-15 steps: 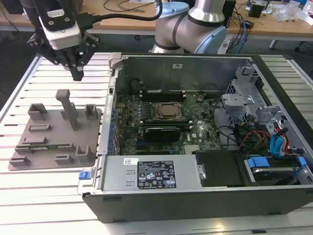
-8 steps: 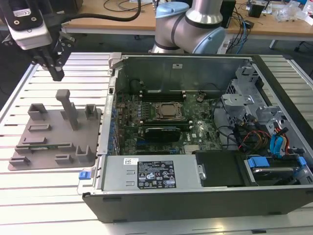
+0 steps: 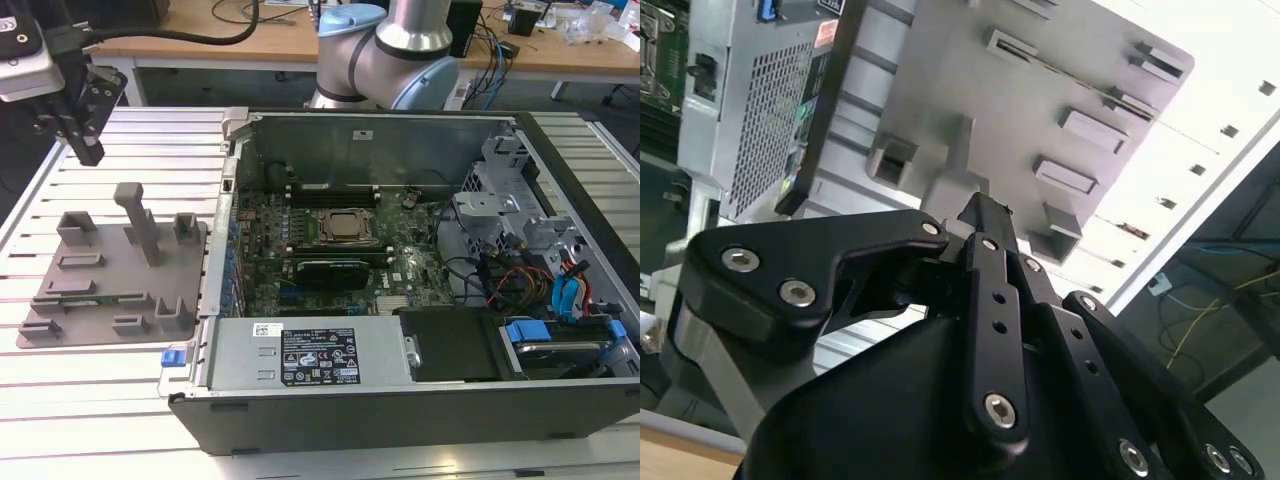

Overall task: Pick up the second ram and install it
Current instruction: 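Reach for the second ram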

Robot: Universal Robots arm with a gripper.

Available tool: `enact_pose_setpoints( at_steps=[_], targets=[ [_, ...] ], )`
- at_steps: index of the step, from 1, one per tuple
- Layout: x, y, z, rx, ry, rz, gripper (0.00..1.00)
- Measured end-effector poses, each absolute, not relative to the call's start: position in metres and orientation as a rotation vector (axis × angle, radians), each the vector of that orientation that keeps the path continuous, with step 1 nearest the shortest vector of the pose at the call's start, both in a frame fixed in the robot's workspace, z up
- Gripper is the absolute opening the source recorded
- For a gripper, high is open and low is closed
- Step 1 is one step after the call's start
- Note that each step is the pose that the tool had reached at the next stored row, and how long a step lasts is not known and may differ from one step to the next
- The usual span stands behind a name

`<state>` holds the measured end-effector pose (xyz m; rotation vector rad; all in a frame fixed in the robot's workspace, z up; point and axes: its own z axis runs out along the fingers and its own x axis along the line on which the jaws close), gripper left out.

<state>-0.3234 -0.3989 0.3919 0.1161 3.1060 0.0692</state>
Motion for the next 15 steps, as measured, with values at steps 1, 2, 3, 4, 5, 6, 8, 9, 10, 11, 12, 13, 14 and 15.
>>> enact_pose_setpoints(
  at_steps=[1,2,3,4,5,6,8,9,10,11,12,13,14,15],
  targets=[
    [-0.326,-0.399,0.392,0.116,3.106,0.069,0.10],
    [-0.329,-0.399,0.392,0.116,3.106,0.069,0.10],
    [-0.333,-0.399,0.392,0.116,3.106,0.069,0.10],
    [-0.339,-0.399,0.392,0.116,3.106,0.069,0.10],
    [-0.345,-0.399,0.392,0.116,3.106,0.069,0.10],
    [-0.347,-0.399,0.392,0.116,3.106,0.069,0.10],
    [-0.354,-0.399,0.392,0.116,3.106,0.069,0.10],
    [-0.356,-0.399,0.391,0.116,3.106,0.069,0.10],
    [-0.359,-0.399,0.391,0.116,3.106,0.069,0.10],
    [-0.362,-0.399,0.391,0.116,3.106,0.069,0.10],
    [-0.362,-0.401,0.391,0.116,3.106,0.069,0.10],
    [-0.363,-0.403,0.391,0.116,3.106,0.069,0.10],
    [-0.363,-0.406,0.391,0.116,3.106,0.069,0.10],
    [-0.363,-0.411,0.391,0.116,3.106,0.069,0.10]
  ],
)
